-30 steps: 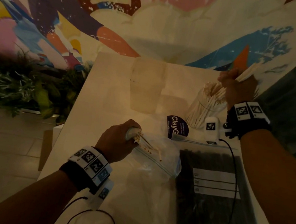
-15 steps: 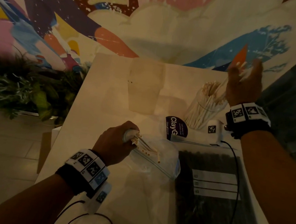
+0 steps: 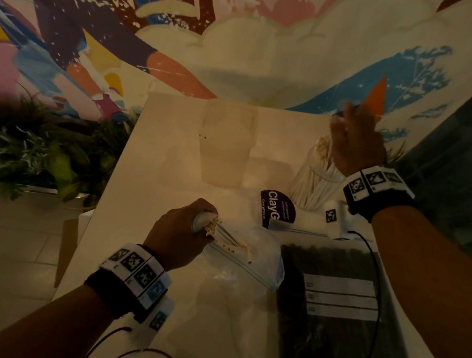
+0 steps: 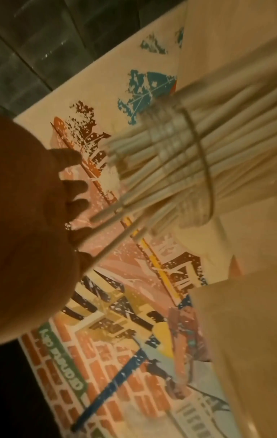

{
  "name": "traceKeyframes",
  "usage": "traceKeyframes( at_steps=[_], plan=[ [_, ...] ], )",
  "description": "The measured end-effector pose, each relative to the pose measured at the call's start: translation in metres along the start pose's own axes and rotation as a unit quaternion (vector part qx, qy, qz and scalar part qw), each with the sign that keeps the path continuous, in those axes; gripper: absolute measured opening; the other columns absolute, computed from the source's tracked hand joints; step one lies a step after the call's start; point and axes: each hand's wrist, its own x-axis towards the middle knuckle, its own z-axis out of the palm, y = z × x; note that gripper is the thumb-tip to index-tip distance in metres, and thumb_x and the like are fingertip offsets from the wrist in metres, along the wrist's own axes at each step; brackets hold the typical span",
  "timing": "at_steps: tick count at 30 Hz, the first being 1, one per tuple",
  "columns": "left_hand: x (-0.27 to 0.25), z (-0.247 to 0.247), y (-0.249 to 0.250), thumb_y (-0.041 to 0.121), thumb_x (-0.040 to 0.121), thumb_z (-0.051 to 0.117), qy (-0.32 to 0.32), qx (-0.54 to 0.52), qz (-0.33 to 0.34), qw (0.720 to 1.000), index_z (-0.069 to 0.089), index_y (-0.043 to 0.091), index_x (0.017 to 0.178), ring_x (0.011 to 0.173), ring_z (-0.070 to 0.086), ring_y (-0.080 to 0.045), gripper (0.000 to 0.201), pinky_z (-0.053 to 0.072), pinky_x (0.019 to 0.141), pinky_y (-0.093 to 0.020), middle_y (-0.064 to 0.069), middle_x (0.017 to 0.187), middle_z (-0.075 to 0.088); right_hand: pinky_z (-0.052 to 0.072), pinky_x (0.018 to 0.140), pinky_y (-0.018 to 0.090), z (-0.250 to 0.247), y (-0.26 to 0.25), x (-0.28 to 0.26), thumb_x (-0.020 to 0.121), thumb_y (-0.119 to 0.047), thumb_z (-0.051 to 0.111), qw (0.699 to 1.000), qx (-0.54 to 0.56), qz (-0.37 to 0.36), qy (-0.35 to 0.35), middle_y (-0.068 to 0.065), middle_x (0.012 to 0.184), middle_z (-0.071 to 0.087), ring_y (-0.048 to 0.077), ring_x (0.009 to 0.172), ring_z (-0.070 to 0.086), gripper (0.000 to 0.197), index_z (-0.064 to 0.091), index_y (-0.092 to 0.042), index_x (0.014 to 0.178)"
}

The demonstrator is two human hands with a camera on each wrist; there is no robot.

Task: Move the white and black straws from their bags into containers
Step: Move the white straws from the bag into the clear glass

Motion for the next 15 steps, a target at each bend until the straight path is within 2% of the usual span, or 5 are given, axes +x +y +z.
traceKeyframes(
  at_steps=[2,4,7,11,15],
  plan=[
    [0.0,0.0,-0.001,0.022,0.077,0.068,-0.001,0.009,0.006,1.0,0.047,0.039,0.091,0.067,0.05,-0.02,0.031,0.04,0.062,-0.027,0.016,0.075,0.053,0.031,0.102,0.058,0.008,-0.001,-0.003,0.09,-0.052,0.012,0.994,-0.054,-0.001,-0.095,0.019,0.138,0.037,0.038,0.125,0.038,0.061,0.045,-0.019,0.128],
    [-0.001,0.0,-0.001,0.026,0.076,0.067,0.001,0.012,0.01,1.0,0.046,0.04,0.09,0.069,0.052,-0.021,0.03,0.041,0.063,-0.028,0.016,0.075,0.053,0.027,0.107,0.058,0.009,0.0,-0.006,0.096,-0.047,0.019,0.997,-0.048,0.028,-0.062,0.019,0.147,0.03,0.037,0.132,0.032,0.055,0.037,-0.016,0.138],
    [-0.001,0.0,-0.002,0.032,0.072,0.063,0.001,0.014,0.016,1.0,0.045,0.043,0.088,0.071,0.056,-0.023,0.027,0.042,0.062,-0.028,0.019,0.074,0.053,0.022,0.11,0.055,0.007,-0.006,-0.007,0.098,-0.045,0.025,0.999,-0.027,0.0,0.023,0.017,0.154,0.022,0.036,0.14,0.024,0.056,0.027,-0.015,0.145],
    [-0.001,0.0,-0.001,0.032,0.073,0.065,0.004,0.024,0.01,1.0,0.046,0.042,0.087,0.077,0.06,-0.026,0.026,0.049,0.064,-0.035,0.016,0.075,0.054,0.027,0.104,0.06,0.017,-0.003,-0.012,0.096,-0.048,0.027,0.985,-0.139,-0.01,-0.097,0.015,0.145,0.031,0.037,0.131,0.03,0.045,0.043,-0.021,0.128],
    [-0.001,0.0,0.0,0.029,0.073,0.069,0.013,0.025,0.009,1.0,0.046,0.043,0.085,0.08,0.061,-0.027,0.03,0.049,0.066,-0.035,0.014,0.078,0.055,0.016,0.109,0.061,0.022,0.001,-0.015,0.097,-0.05,0.024,0.989,-0.101,0.041,-0.096,0.011,0.154,0.016,0.036,0.141,0.014,0.054,0.026,-0.021,0.143]
  ],
)
